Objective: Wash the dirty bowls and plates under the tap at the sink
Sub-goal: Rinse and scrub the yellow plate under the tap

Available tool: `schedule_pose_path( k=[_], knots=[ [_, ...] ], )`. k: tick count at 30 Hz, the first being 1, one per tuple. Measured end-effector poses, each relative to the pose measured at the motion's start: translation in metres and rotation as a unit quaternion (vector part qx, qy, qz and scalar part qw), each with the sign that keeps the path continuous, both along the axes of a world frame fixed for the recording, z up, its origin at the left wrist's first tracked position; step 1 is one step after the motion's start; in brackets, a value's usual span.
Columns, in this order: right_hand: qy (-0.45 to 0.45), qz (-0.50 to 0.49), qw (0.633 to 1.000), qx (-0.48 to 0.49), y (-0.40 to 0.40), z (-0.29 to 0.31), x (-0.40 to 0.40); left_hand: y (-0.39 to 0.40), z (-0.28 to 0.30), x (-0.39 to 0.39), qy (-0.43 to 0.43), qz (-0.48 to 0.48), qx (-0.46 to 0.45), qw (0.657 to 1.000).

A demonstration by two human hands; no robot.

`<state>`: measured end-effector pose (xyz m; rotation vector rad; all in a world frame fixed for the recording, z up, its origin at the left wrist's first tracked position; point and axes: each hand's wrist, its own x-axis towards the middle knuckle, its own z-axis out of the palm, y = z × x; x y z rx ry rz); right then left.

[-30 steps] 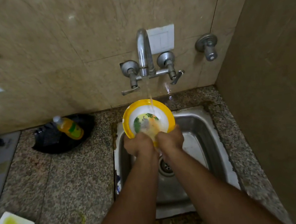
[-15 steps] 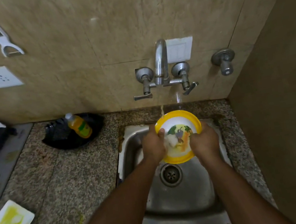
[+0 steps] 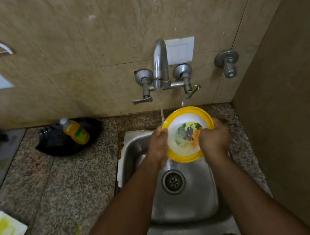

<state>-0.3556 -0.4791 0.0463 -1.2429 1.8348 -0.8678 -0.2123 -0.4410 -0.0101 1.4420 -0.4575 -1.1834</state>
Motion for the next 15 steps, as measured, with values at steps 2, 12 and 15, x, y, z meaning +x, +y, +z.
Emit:
schedule_pose_path(
  k=[2,12,15],
  knots=[
    [0.009,-0.004,1.000,0.003,-0.001,-0.004,0.004,0.013,-0.006,-0.008,0.174,0.033,-0.042,0.983],
    [-0.067,-0.019,0.997,-0.029,0.022,-0.032,0.012,0.000,0.019,0.011,0.046,0.091,0.126,0.987],
    [-0.171,-0.013,0.984,0.058,0.010,-0.047,0.007,0.004,0.011,0.034,0.061,0.000,0.090,0.994]
  ],
)
